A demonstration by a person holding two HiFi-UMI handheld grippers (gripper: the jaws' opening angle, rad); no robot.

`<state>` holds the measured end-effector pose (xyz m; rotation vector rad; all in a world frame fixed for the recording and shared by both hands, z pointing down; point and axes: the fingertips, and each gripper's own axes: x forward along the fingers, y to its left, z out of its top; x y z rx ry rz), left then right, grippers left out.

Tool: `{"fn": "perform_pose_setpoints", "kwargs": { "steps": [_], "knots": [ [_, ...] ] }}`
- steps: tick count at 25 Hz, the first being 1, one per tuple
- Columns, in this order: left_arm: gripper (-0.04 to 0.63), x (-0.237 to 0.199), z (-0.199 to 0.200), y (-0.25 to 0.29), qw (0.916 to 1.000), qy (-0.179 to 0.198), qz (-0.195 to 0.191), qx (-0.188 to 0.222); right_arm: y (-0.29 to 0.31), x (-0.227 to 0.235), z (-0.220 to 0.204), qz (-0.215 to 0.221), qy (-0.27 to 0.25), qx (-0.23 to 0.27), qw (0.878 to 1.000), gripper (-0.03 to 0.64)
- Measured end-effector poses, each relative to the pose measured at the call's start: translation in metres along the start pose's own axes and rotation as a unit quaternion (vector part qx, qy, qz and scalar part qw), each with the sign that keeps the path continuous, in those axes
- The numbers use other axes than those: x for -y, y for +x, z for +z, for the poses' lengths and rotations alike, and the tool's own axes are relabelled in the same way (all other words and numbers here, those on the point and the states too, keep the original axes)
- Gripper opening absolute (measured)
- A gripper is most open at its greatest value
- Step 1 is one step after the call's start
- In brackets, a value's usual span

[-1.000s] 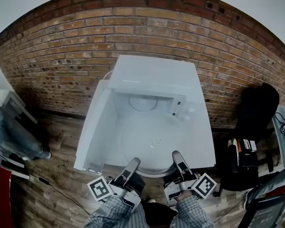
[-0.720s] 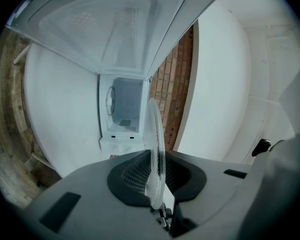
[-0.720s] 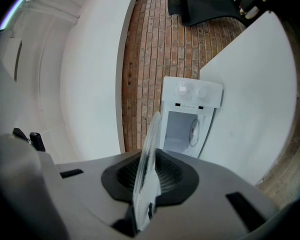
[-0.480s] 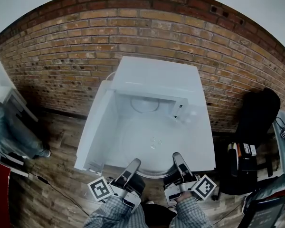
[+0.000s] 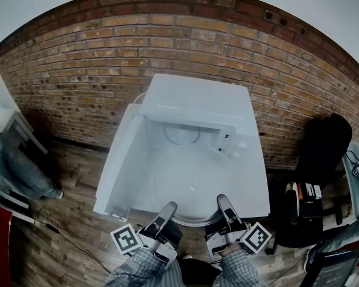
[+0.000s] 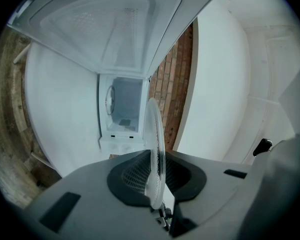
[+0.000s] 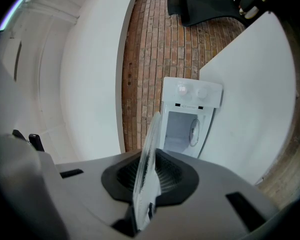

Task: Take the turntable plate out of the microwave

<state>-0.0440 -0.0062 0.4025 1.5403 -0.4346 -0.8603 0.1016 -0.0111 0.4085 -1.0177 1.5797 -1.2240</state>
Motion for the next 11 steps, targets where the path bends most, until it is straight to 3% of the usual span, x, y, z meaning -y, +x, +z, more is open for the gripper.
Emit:
{"fn": "perform_pose_setpoints", "kwargs": {
  "steps": [11],
  "knots": [
    [0.044, -0.0024, -0.0079, -0.0010, 1.0000, -0.003, -0.001, -0.001, -0.0083, 0.0024, 0.0029, -0.002, 0.002, 0.002, 1.000, 0.044]
  ]
}}
